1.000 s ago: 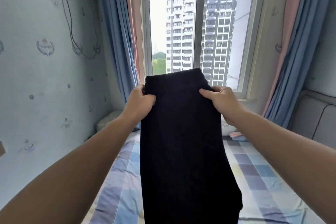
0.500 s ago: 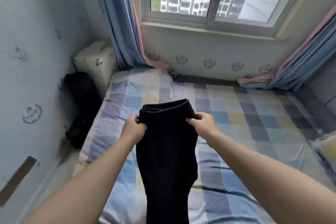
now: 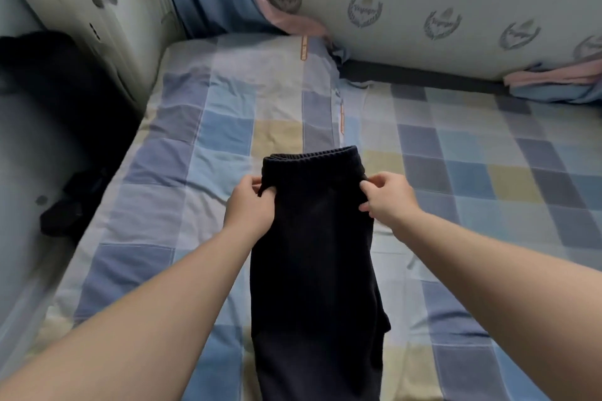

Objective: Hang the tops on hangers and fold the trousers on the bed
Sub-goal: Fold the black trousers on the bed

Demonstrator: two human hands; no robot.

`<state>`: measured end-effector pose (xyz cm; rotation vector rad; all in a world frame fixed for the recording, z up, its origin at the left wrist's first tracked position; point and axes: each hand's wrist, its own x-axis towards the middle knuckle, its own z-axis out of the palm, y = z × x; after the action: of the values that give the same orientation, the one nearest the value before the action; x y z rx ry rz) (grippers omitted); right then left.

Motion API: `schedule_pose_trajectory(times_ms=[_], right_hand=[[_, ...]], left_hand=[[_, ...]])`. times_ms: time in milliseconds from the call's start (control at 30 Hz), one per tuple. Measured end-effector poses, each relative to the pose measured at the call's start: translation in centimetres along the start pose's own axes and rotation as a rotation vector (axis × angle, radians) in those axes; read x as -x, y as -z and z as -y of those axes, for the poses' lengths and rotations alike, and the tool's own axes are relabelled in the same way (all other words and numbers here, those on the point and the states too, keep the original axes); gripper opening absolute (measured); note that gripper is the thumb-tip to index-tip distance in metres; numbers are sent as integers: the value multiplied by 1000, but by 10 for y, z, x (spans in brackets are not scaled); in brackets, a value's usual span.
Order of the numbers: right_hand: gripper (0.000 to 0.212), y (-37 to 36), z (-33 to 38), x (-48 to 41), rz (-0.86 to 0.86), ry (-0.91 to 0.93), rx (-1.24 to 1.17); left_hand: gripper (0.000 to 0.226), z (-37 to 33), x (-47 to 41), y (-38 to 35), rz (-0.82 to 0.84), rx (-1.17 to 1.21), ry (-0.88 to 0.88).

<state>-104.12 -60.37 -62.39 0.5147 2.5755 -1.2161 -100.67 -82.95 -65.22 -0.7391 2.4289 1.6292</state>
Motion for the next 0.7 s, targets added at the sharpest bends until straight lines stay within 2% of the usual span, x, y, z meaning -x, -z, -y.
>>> schedule_pose_trajectory(times_ms=[33, 100, 267, 433, 700], right_hand=[[14, -13, -12, -14, 6, -13, -23], [33, -37, -34, -23, 55, -46, -31], [61, -71, -95, 22, 285, -54, 4], [54, -70, -134, 79, 350, -57, 89], [50, -22, -181, 196, 400, -132, 48]], left_hand=[[40, 13, -9, -7, 25, -24, 10], [56, 43, -18, -21, 78, -76, 10], [50, 112, 18, -43, 207, -115, 5], [35, 145, 92, -43, 283, -71, 70], [20, 177, 243, -45, 266, 14, 218]])
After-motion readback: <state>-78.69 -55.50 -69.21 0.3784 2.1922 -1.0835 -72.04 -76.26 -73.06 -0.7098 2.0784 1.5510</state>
